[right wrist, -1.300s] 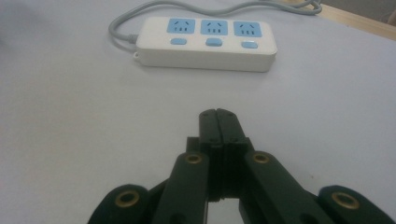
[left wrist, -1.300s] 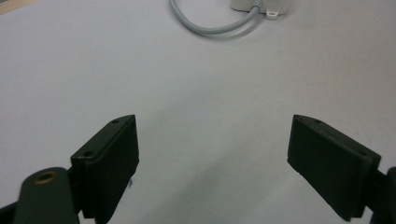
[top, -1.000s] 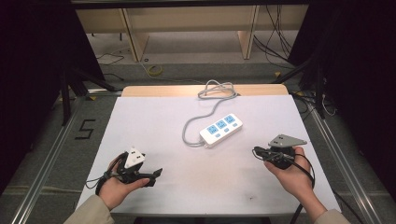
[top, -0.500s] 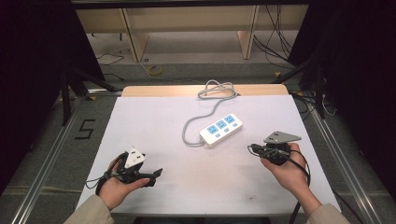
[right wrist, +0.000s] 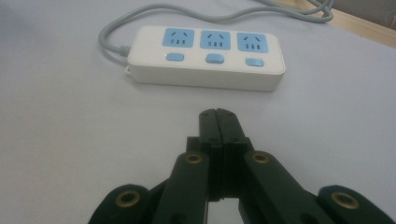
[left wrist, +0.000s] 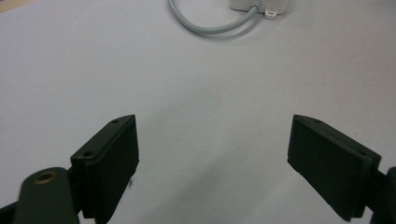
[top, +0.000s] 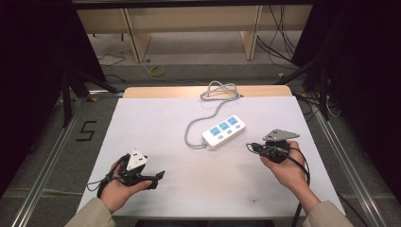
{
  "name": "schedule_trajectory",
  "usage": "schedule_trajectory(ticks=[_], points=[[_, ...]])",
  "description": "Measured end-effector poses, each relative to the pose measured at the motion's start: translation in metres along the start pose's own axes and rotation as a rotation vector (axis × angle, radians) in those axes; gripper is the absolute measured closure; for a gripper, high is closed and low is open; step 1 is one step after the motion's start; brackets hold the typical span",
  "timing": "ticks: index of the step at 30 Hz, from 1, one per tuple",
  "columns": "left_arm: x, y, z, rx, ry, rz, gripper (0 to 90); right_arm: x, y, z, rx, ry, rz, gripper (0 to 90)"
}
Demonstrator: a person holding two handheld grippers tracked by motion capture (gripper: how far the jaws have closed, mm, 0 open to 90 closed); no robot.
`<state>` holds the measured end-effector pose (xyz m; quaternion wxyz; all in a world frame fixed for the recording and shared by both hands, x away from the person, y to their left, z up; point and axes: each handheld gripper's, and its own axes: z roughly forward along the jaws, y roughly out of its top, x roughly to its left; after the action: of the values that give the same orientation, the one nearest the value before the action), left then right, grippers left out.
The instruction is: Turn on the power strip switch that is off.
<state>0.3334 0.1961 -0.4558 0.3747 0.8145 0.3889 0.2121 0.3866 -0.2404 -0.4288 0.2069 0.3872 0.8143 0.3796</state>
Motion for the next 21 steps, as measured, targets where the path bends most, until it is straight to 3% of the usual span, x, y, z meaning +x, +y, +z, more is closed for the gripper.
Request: schedule_trajectory(ticks=[21], points=[[0.000,0.000,0.000,-0.004,-0.005,-0.012,16.1,-0.002,0.011,0.016,0.031,-0.014,0.011,90.0]])
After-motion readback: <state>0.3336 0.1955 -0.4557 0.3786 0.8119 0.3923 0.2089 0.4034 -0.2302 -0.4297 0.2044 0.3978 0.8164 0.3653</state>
